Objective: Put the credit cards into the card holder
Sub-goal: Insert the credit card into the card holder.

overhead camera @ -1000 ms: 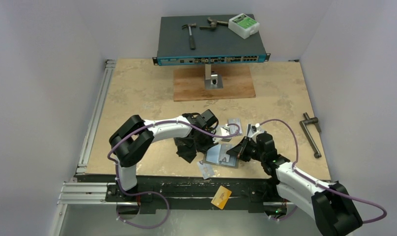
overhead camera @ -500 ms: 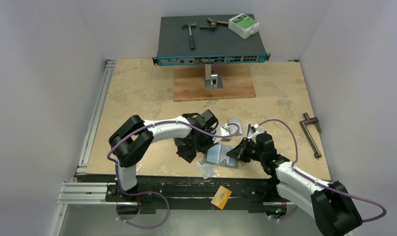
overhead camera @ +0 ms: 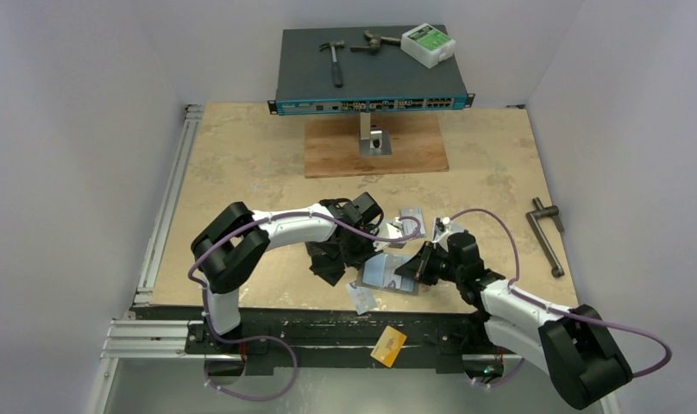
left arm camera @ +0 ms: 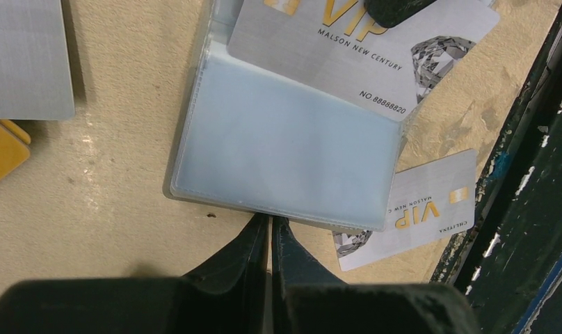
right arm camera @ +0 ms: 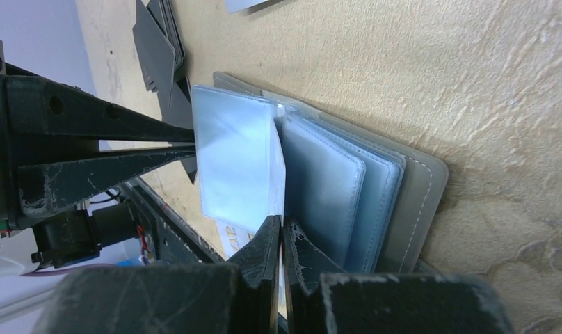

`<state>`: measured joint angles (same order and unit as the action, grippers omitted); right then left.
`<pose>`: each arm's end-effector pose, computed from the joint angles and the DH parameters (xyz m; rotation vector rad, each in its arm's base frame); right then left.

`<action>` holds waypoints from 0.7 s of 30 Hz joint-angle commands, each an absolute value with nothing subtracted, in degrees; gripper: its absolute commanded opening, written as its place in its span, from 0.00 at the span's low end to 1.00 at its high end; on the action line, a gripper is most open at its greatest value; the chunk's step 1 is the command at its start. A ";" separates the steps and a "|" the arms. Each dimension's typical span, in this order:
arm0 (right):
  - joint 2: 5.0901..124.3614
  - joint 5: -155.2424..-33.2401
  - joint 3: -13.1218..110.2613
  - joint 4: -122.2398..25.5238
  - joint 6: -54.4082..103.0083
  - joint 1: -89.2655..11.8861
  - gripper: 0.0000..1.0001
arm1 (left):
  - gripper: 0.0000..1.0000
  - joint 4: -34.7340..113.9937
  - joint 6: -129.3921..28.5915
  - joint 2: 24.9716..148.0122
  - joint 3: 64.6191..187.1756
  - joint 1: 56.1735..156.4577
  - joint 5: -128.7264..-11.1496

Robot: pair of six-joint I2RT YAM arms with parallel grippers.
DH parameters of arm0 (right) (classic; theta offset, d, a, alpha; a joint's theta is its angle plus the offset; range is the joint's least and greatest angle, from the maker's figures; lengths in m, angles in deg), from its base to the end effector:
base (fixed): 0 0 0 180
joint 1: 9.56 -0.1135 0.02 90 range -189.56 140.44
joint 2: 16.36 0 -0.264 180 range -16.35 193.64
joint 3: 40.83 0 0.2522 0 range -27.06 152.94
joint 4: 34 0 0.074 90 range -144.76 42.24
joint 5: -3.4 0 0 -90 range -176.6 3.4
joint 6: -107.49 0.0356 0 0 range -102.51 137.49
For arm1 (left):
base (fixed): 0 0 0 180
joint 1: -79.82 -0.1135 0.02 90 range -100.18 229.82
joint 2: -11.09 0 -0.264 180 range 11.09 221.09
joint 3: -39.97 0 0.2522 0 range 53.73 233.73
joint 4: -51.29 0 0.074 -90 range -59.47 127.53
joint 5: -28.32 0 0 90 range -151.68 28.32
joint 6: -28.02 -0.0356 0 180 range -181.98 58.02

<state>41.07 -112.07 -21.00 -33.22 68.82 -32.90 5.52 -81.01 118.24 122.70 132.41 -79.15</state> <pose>0.1433 0.0785 0.1185 0.3173 2.3971 1.1611 0.2127 -0.2957 0.1599 1.7270 2.2632 -0.5621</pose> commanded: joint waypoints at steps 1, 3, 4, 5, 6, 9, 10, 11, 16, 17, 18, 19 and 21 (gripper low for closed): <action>39.72 -110.42 -20.98 -36.82 66.13 -32.83 0.00 | 0.05 4.40 -81.86 117.83 122.39 132.18 -75.62; 39.34 -109.96 -20.83 -38.26 65.65 -32.85 0.00 | 0.05 3.45 -81.93 117.24 122.73 131.52 -76.23; 39.21 -109.69 -20.78 -38.84 65.42 -32.79 0.00 | 0.06 2.71 -81.93 116.99 123.10 130.94 -77.03; 39.25 -109.37 -20.68 -39.46 65.18 -32.79 0.00 | 0.06 1.73 -82.00 116.65 123.60 130.24 -77.74; 39.26 -109.12 -20.57 -39.77 65.04 -32.78 0.00 | 0.06 1.05 -82.20 116.26 124.06 129.45 -78.50; 40.30 -109.13 -20.26 -39.87 64.63 -32.79 0.00 | 0.07 -0.14 -83.37 114.15 124.75 127.27 -80.45; 40.80 -109.32 -20.13 -39.71 64.41 -32.83 0.00 | 0.07 -0.66 -83.95 113.19 125.01 126.72 -81.16; 41.21 -109.36 -20.00 -39.60 64.28 -32.83 0.00 | 0.07 -1.22 -84.67 112.66 125.32 126.26 -81.75; 42.76 -109.60 -19.74 -37.92 64.08 -32.85 0.00 | 0.08 -4.03 -87.28 110.59 126.80 125.38 -83.36; 43.06 -109.67 -19.70 -37.73 64.05 -32.78 0.00 | 0.08 -4.29 -87.51 110.32 127.13 125.35 -83.90; 43.39 -109.78 -19.73 -37.48 63.99 -32.82 0.00 | 0.08 -4.26 -87.63 110.03 127.49 125.39 -84.80; 43.59 -109.91 -19.69 -37.22 63.98 -32.81 0.00 | 0.08 -4.13 -87.68 109.83 127.74 125.43 -86.05; 43.89 -109.97 -19.69 -36.92 64.02 -32.84 0.00 | 0.08 -3.66 -88.00 109.48 128.28 125.61 -88.61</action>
<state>42.39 -111.94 -20.21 -34.99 66.87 -32.90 -3.09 -85.62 112.16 125.50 125.27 -82.60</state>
